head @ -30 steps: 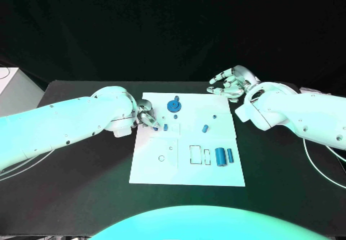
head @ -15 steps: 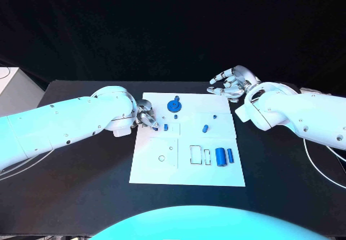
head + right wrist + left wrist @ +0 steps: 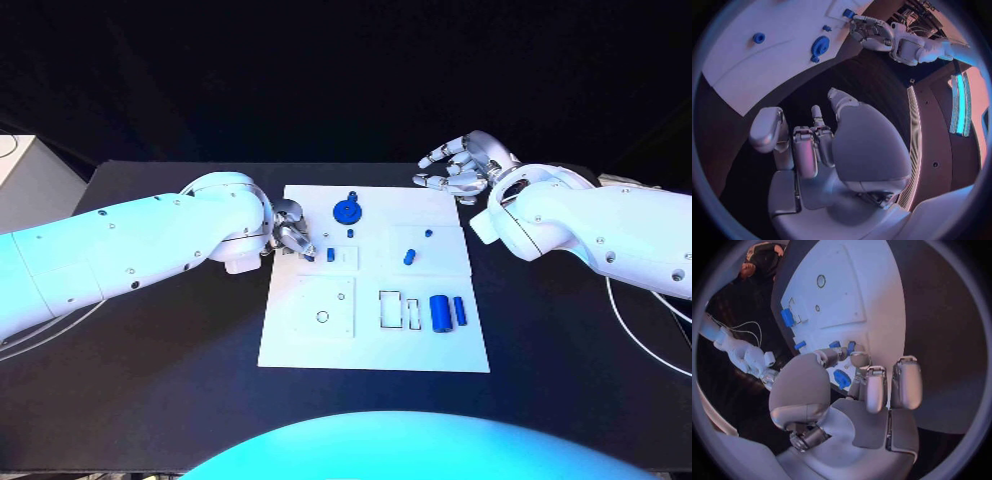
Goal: Assemble the parts on the task board
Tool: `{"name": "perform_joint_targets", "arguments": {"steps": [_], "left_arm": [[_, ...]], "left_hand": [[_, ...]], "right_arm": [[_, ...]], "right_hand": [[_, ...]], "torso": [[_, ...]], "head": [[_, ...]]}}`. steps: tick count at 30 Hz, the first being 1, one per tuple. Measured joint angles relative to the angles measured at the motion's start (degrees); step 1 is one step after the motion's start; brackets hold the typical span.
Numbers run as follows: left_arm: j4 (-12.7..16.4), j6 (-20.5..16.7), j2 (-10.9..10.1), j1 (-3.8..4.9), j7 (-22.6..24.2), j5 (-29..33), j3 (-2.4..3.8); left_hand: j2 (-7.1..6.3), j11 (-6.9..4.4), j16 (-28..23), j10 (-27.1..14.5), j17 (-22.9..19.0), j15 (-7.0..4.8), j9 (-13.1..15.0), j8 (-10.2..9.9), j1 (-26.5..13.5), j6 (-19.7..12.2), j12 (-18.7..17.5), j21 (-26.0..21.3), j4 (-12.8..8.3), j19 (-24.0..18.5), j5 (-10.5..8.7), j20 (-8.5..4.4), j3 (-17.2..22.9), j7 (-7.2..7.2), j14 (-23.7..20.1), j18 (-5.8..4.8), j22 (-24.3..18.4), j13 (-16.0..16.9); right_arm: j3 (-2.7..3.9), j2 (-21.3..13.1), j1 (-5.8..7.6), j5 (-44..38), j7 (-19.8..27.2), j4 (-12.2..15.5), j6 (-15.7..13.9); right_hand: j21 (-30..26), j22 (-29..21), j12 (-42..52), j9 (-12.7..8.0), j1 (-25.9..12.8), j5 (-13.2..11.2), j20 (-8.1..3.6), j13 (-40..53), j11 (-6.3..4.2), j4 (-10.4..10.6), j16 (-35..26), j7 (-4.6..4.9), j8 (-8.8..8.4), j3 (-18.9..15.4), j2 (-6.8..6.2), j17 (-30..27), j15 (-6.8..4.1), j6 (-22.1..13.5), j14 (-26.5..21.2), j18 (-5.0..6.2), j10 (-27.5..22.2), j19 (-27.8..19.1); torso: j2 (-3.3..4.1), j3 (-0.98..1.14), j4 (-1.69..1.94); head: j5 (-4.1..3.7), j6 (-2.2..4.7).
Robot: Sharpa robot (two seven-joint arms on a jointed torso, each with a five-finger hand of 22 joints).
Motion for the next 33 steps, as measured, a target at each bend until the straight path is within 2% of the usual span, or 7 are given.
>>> {"name": "perform_joint_targets", "arguments": {"steps": [2, 14, 15, 16, 20, 21, 33], "left_arm": [[0.0, 0.0, 0.1, 0.00, 0.0, 0.0, 0.00], [-0.2, 0.4, 0.4, 0.01, -0.3, -0.1, 0.00], [-0.3, 0.4, 0.4, 0.01, -0.3, -0.1, -0.02], [-0.3, 0.5, 0.4, 0.01, -0.3, -0.1, -0.02], [-0.4, 0.6, 0.5, 0.00, -0.3, -0.1, -0.02], [-0.4, 0.6, 0.5, 0.00, -0.3, -0.1, -0.02], [-0.9, 0.6, 0.8, 0.00, -0.3, 0.1, -0.01]], "left_hand": [[0.01, 0.00, 0.0, 0.0, 0.0, 0.00, 1.4, 0.0, 0.0, 0.0, 0.0, 0.0, 0.0, 0.0, -0.02, 0.00, 0.0, 0.00, 0.0, 0.00, 0.0, 0.0], [0.42, -0.11, 0.0, 0.3, 0.0, -0.21, 3.0, 0.4, -1.1, 0.2, 0.0, 0.0, 0.2, 0.1, -0.07, -0.13, 0.2, 0.21, -0.2, 0.00, 0.0, -0.1], [0.15, -0.20, 0.0, 0.4, 0.0, -0.21, 5.1, 0.5, -1.4, 0.2, 0.0, 0.0, 0.2, 0.2, -0.07, -0.22, 0.3, 0.21, -0.2, 0.00, 0.0, -0.1], [-0.15, -0.31, 0.0, 0.5, 0.0, -0.21, 5.8, 0.5, -1.9, 0.2, 0.0, 0.0, -2.1, 0.2, -0.13, -0.22, 2.7, 0.20, -0.2, 0.00, 0.0, -0.1], [-0.68, -0.41, 0.0, 0.8, 0.0, -0.21, 5.8, 0.5, -3.0, 0.6, 0.0, 0.0, -2.2, 0.2, -0.23, -0.22, 2.9, -0.21, -0.2, 0.00, 0.0, -0.2], [-0.76, -0.40, 0.0, 0.8, 0.0, -0.21, 5.8, 0.5, -3.8, 0.7, 0.0, 0.0, -3.4, 0.2, -0.24, -0.22, 4.0, -0.22, -0.2, 0.00, 0.0, -0.3], [-1.19, -0.42, 0.0, 0.8, 0.0, -0.62, 7.5, 0.6, -5.7, 1.6, 0.0, 0.0, -4.1, 0.2, -0.57, -0.22, 3.4, -1.10, -0.2, 0.00, 0.0, -0.5]], "right_arm": [[0.00, 0.0, 0.00, 0.0, 0.0, 0.0, 0.0], [0.00, -0.1, 0.00, 0.0, 0.0, 0.0, 0.1], [0.00, -0.1, 0.00, 0.0, 0.0, 0.1, 0.1], [0.00, -0.1, 0.00, 0.0, 0.0, 0.1, 0.1], [0.00, -0.1, 0.00, 0.0, 0.0, 0.1, 0.2], [0.00, -0.1, 0.00, 0.0, 0.0, 0.1, 0.2], [0.00, -0.2, 0.00, 0.0, 0.0, 0.1, 0.2]], "right_hand": [[0.0, 0.0, 0.0, 0.0, 0.0, 0.0, 0.00, 0.0, 0.00, 0.0, 0.0, 0.00, 0.00, 0.0, 0.03, 0.0, 0.00, 0.0, 0.0, 0.00, 0.0, 0.0], [0.0, 0.0, 0.0, 0.0, -0.2, 0.0, 0.00, 0.0, 0.00, 0.0, 0.0, 0.00, 0.00, 0.0, 0.23, 0.0, 0.00, 0.0, 0.0, 0.00, 0.0, 0.0], [0.0, 0.0, 0.0, 0.0, -0.2, 0.0, 0.00, 0.0, 0.00, 0.0, 0.0, 0.00, 0.00, 0.0, 0.23, 0.0, 0.00, 0.0, 0.0, 0.00, 0.0, 0.0], [0.0, 0.0, 0.0, 0.0, -0.2, 0.0, 0.00, 0.0, 0.00, 0.0, 0.0, 0.00, 0.00, 0.0, 0.23, 0.0, 0.00, 0.0, 0.0, 0.00, 0.0, 0.0], [0.0, 0.0, 0.0, 0.0, -0.2, 0.0, 0.00, 0.0, 0.00, 0.0, 0.0, 0.00, 0.00, 0.0, 0.23, 0.0, 0.00, 0.0, 0.0, 0.00, 0.0, 0.0], [0.0, 0.0, 0.0, 0.0, -0.2, 0.0, 0.00, 0.0, 0.00, 0.0, 0.0, 0.00, 0.00, 0.0, 0.23, 0.0, 0.00, 0.0, 0.0, 0.00, 0.0, 0.0], [0.0, 0.0, 0.0, 0.0, -0.2, 0.0, 0.00, 0.0, 0.00, 0.0, 0.0, 0.00, 0.00, 0.0, 0.23, 0.0, 0.00, 0.0, 0.0, 0.00, 0.0, 0.0]], "torso": [[-0.01, 0.03, 0.00], [-0.06, 0.07, 0.03], [-0.08, 0.07, 0.03], [-0.08, 0.07, 0.03], [-0.08, 0.07, 0.02], [-0.08, 0.07, 0.02], [-0.07, 0.03, 0.04]], "head": [[-0.01, 0.00], [-0.07, 0.00], [-0.08, 0.00], [-0.11, 0.00], [-0.15, 0.00], [-0.15, 0.00], [-0.25, 0.00]]}}
